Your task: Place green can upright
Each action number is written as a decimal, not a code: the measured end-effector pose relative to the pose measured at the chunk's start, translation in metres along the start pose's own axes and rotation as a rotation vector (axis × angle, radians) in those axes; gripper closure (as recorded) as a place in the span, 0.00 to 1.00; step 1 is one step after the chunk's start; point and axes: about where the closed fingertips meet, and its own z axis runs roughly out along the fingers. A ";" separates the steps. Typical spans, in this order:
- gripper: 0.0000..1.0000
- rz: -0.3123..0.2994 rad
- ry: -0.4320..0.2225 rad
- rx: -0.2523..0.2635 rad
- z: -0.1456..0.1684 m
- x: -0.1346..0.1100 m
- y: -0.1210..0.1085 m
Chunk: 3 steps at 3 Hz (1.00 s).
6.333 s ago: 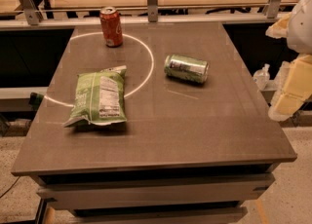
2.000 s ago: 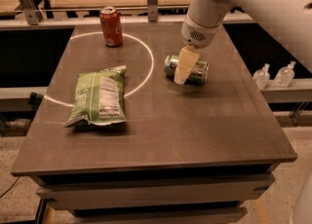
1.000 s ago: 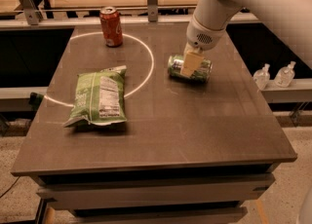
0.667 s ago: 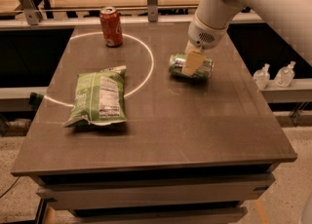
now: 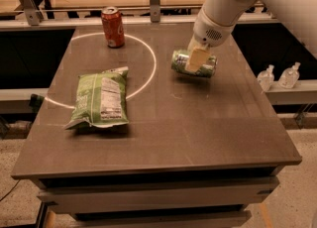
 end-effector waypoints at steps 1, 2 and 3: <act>1.00 -0.010 -0.136 -0.041 -0.021 -0.012 0.005; 1.00 -0.050 -0.349 -0.124 -0.046 -0.013 0.008; 1.00 -0.106 -0.604 -0.195 -0.062 -0.023 0.015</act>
Offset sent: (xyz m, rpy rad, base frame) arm -0.0510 0.0147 0.1241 0.8276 0.1119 0.3479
